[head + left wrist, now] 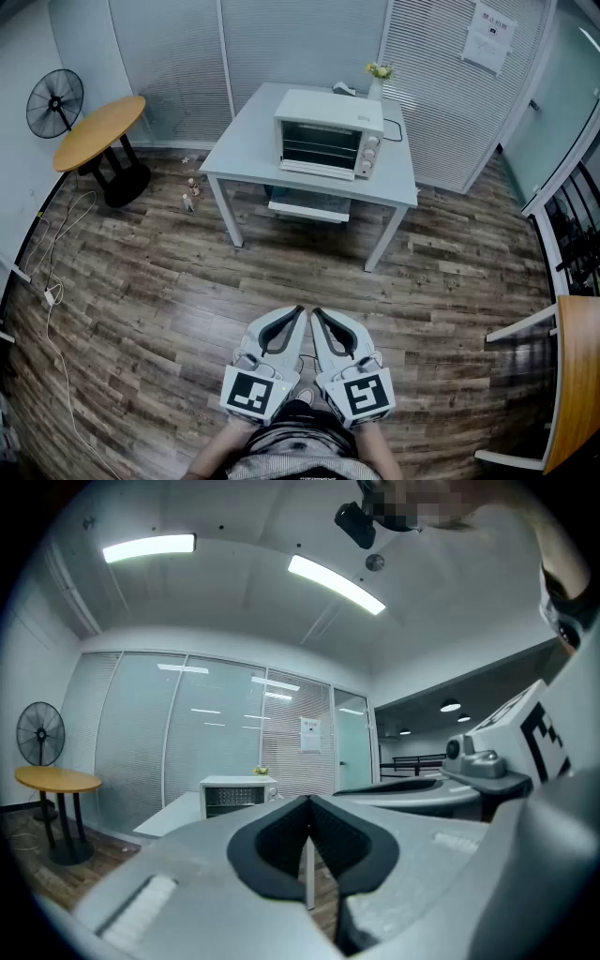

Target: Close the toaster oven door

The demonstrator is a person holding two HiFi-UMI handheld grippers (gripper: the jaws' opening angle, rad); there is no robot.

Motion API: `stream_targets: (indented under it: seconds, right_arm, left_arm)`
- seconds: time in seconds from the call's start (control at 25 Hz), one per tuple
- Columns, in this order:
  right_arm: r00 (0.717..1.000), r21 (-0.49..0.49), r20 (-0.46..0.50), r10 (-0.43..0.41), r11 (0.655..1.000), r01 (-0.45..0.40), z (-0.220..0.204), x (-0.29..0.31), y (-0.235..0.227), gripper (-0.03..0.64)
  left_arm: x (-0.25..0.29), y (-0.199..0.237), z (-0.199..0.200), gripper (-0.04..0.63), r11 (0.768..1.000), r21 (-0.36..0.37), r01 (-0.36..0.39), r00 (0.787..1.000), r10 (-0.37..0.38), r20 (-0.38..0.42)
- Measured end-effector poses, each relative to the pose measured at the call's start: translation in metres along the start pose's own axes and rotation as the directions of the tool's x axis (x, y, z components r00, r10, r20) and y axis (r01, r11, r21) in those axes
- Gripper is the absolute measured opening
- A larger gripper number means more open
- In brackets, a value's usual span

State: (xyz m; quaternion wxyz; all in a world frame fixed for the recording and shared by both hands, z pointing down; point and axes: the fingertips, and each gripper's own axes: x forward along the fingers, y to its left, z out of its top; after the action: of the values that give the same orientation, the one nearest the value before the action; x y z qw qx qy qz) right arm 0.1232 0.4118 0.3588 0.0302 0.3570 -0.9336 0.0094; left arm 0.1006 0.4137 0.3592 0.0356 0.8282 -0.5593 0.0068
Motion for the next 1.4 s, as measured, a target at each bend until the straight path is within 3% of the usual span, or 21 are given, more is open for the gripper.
stream_targets:
  seconds: [0.28,0.36,0.6,0.88,1.4]
  right_arm:
    - [1.0,0.003,0.005,0.008,1.0,-0.008,-0.001,0.004,-0.001,0.005]
    - [1.0,0.009,0.004,0.013,1.0,-0.013,-0.003,0.003,-0.001,0.048]
    - [1.0,0.017,0.005,0.009,1.0,-0.009,-0.007,0.001,-0.01,0.074]
    - [1.0,0.022,-0.012,-0.001,1.0,0.001,-0.013,0.008,-0.024,0.08]
    - [0.998,0.026,-0.03,-0.05,0.998,0.05,-0.016,0.085,-0.059,0.084]
  left_arm:
    - [0.001,0.007,0.0,0.005,1.0,0.003,-0.026,1.0,0.026,0.013]
    - [0.001,0.011,-0.002,0.055,0.999,0.023,-0.039,0.999,0.039,0.005]
    - [0.006,0.018,-0.008,0.088,0.997,0.029,-0.068,0.998,0.069,-0.009]
    - [0.017,0.022,-0.017,0.101,0.998,-0.007,-0.062,0.998,0.062,-0.021]
    - [0.08,0.081,-0.023,0.101,0.998,0.057,0.014,0.999,-0.012,-0.039]
